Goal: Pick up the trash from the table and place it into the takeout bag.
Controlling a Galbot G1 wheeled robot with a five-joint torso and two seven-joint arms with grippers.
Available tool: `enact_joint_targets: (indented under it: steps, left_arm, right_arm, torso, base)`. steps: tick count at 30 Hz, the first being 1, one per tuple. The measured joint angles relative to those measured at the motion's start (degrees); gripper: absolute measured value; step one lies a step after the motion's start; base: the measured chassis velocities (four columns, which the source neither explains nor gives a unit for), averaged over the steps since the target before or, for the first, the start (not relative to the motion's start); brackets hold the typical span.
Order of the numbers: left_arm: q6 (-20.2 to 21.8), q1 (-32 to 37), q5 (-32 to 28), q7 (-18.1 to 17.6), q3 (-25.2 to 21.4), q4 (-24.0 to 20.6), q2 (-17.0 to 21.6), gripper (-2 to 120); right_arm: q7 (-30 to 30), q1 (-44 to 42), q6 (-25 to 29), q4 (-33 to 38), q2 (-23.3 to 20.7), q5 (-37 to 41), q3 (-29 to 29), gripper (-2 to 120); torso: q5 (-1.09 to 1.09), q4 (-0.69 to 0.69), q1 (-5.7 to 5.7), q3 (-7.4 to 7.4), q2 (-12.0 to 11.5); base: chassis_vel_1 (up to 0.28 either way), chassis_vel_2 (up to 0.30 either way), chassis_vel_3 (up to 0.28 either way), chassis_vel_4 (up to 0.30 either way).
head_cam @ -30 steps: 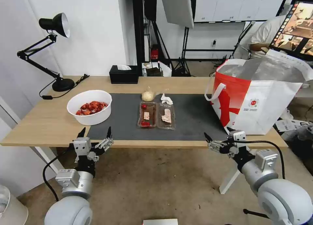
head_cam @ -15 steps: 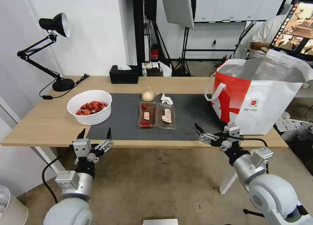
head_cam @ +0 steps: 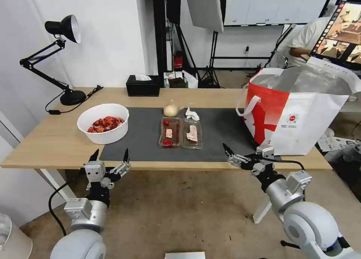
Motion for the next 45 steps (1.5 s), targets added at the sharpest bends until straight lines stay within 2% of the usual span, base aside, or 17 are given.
enact_joint_targets:
  steps: [1,2,4,5,6,8,9,10,13,14,17,25,34,45]
  left_arm:
    - [0.0,0.39,-0.03,0.02,-0.23,-0.15,0.01,100]
    - [0.0,0.39,-0.03,0.02,-0.23,-0.15,0.01,100]
    - [0.0,1.5,-0.05,0.03,-0.81,-0.42,-0.06,100]
    - [0.0,1.88,-0.01,0.03,-0.95,-0.49,-0.17,100]
    - [0.0,1.88,-0.01,0.03,-0.95,-0.49,-0.17,100]
    - [0.0,2.98,0.49,-0.02,-1.35,-0.61,-0.75,100]
    - [0.0,3.36,0.77,-0.02,-1.48,-0.61,-0.97,100]
    - [0.0,3.36,0.77,-0.02,-1.48,-0.61,-0.97,100]
    - [0.0,4.64,1.62,-0.12,-1.83,-0.61,-1.64,100]
    - [0.0,4.64,1.62,-0.12,-1.83,-0.61,-1.64,100]
    - [0.0,5.82,2.01,-0.23,-2.3,-0.54,-2.12,100]
    - [0.05,7.56,2.31,-0.39,-3.14,-0.53,-2.56,100]
    - [0.08,7.76,2.29,-0.59,-3.32,-0.63,-2.59,100]
    - [0.09,7.93,2.7,-0.64,-2.69,-0.63,-3.11,100]
  right_arm:
    - [2.77,1.3,0.13,0.0,0.02,4.85,-1.57,100]
    - [2.77,1.3,0.13,0.0,0.02,4.85,-1.57,100]
    - [10.85,6.21,1.21,-0.6,0.97,16.41,-6.37,100]
    - [13.51,8.16,1.81,-1.0,1.54,19.53,-7.92,100]
    - [13.51,8.16,1.81,-1.0,1.54,19.53,-7.92,100]
    - [22.1,15.39,4.67,-2.86,4.0,27.14,-12.26,100]
    - [25.2,17.87,5.66,-3.61,5.0,28.5,-14.0,100]
    - [25.2,17.87,5.66,-3.61,5.0,28.5,-14.0,100]
    - [36.4,25.4,7.49,-6.6,8.59,29.94,-19.65,100]
    - [36.4,25.4,7.49,-6.6,8.59,29.94,-19.65,100]
    - [41.64,29.17,7.93,-9.13,11.76,31.5,-22.03,100]
    - [44.23,29.31,5.9,-13.77,18.02,32.49,-20.13,100]
    - [43.34,28.33,3.45,-15.32,20.94,34.65,-16.95,100]
    - [43.51,29.98,1.92,-19.67,25.29,34.62,-16.86,100]
  torso:
    - [0.01,0.01,0.0,0.0,0.0]
    - [0.01,0.01,0.0,0.0,0.0]
    - [0.0,-0.01,0.0,0.0,0.0]
    - [0.01,0.0,0.0,0.0,0.0]
    - [0.01,0.0,0.0,0.0,0.0]
    - [-0.02,0.02,0.0,0.0,0.0]
    - [0.0,0.01,0.0,0.01,0.0]
    - [0.0,0.01,0.0,0.01,0.0]
    - [0.0,0.01,0.0,0.0,0.0]
    - [0.0,0.01,0.0,0.0,0.0]
    - [-0.01,0.01,0.0,0.01,-0.01]
    - [0.0,0.0,0.0,0.01,0.0]
    - [0.01,0.0,0.0,0.0,0.0]
    - [0.0,0.0,0.0,0.0,0.0]
  base:
    - [0.0,0.0,0.0,0.0]
    - [0.0,0.0,0.0,0.0]
    - [0.0,0.0,0.0,0.0]
    - [0.0,0.0,0.0,0.0]
    - [0.0,0.0,0.0,0.0]
    - [0.0,0.0,0.0,0.0]
    - [0.0,0.0,0.0,0.0]
    - [0.0,0.0,0.0,0.0]
    - [0.0,0.0,0.0,0.0]
    - [0.0,0.0,0.0,0.0]
    - [0.0,0.0,0.0,0.0]
    - [0.0,0.0,0.0,0.0]
    - [0.0,0.0,0.0,0.0]
    - [0.0,0.0,0.0,0.0]
